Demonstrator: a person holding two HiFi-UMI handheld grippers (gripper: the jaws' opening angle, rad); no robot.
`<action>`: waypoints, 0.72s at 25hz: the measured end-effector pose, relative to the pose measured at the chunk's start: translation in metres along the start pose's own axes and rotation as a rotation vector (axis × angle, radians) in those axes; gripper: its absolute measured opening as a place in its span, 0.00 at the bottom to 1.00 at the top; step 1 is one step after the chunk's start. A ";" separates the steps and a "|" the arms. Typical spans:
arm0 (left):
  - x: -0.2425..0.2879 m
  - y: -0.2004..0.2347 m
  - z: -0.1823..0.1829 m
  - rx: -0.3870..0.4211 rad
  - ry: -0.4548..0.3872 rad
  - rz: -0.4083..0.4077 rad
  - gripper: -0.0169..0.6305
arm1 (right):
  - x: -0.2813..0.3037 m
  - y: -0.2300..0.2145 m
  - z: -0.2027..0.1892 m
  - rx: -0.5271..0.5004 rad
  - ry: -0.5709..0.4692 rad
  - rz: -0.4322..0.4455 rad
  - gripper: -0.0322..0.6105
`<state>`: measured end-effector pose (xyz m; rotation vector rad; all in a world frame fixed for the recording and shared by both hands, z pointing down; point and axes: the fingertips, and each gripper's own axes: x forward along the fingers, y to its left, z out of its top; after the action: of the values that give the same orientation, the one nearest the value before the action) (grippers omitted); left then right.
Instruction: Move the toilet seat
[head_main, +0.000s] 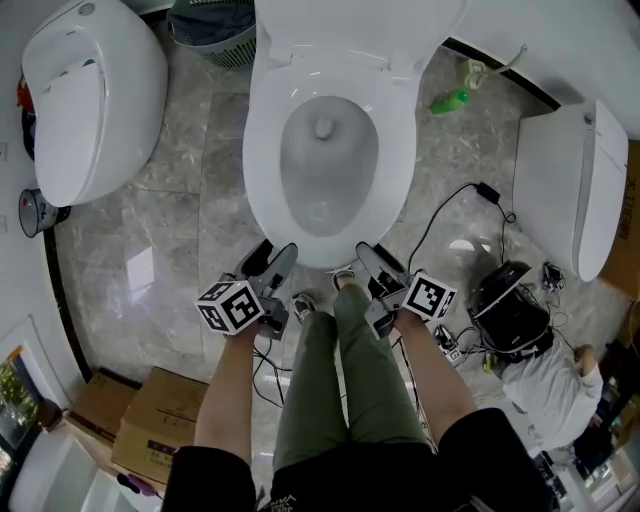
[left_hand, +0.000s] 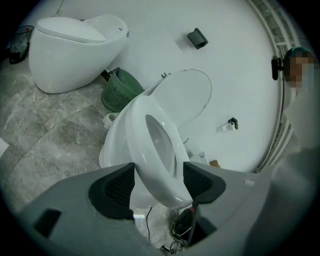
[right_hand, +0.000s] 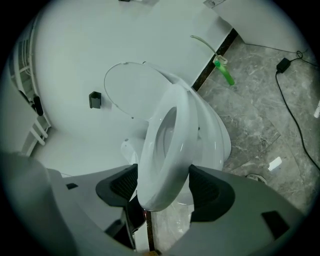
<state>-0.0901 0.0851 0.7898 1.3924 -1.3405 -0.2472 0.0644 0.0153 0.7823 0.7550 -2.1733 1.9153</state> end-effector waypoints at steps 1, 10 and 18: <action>-0.003 -0.004 0.003 0.002 0.003 -0.009 0.49 | -0.003 0.004 0.001 -0.002 0.007 0.005 0.53; -0.031 -0.063 0.043 0.002 -0.063 -0.083 0.50 | -0.028 0.067 0.024 -0.041 0.080 0.122 0.53; -0.041 -0.116 0.085 -0.013 -0.104 -0.104 0.54 | -0.045 0.116 0.059 0.005 0.116 0.201 0.55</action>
<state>-0.1042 0.0395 0.6486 1.4570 -1.3504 -0.4016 0.0624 -0.0221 0.6494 0.4281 -2.2478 2.0013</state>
